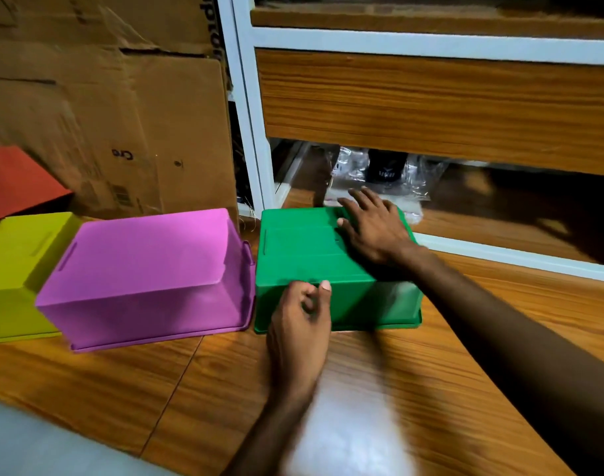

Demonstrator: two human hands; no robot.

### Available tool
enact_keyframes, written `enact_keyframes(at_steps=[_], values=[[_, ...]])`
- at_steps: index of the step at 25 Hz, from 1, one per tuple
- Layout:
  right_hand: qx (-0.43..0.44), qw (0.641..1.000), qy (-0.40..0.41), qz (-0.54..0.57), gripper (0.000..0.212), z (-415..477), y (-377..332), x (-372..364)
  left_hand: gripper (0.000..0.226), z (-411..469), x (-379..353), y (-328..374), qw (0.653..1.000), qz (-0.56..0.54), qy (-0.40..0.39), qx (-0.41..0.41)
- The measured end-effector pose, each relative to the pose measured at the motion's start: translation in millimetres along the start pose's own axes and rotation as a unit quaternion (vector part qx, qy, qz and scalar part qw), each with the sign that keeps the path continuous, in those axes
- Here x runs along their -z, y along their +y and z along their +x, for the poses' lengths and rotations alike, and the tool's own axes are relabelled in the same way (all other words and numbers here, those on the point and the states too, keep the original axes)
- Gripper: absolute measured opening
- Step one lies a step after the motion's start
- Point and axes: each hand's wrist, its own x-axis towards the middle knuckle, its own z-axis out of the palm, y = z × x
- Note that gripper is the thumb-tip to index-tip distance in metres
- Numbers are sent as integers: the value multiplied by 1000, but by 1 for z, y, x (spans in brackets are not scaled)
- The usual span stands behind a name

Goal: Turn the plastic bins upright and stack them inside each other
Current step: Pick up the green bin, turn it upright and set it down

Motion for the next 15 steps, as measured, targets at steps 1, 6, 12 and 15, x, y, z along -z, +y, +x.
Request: enact_keyframes(at_steps=[1, 6, 12, 15], values=[[14, 999, -32, -4, 59, 9, -2, 0, 36, -4, -9, -1, 995, -43, -68, 61], [-26, 995, -85, -37, 59, 21, -2, 7, 76, -1, -35, -8, 953, -163, -107, 232], [-162, 984, -63, 31, 51, -33, 33, 16, 65, -18, -13, 31, 961, -146, -108, 208], [-226, 953, -33, 197, 37, -72, 39, 27, 68, -18, -4, 33, 972, -144, -97, 159]])
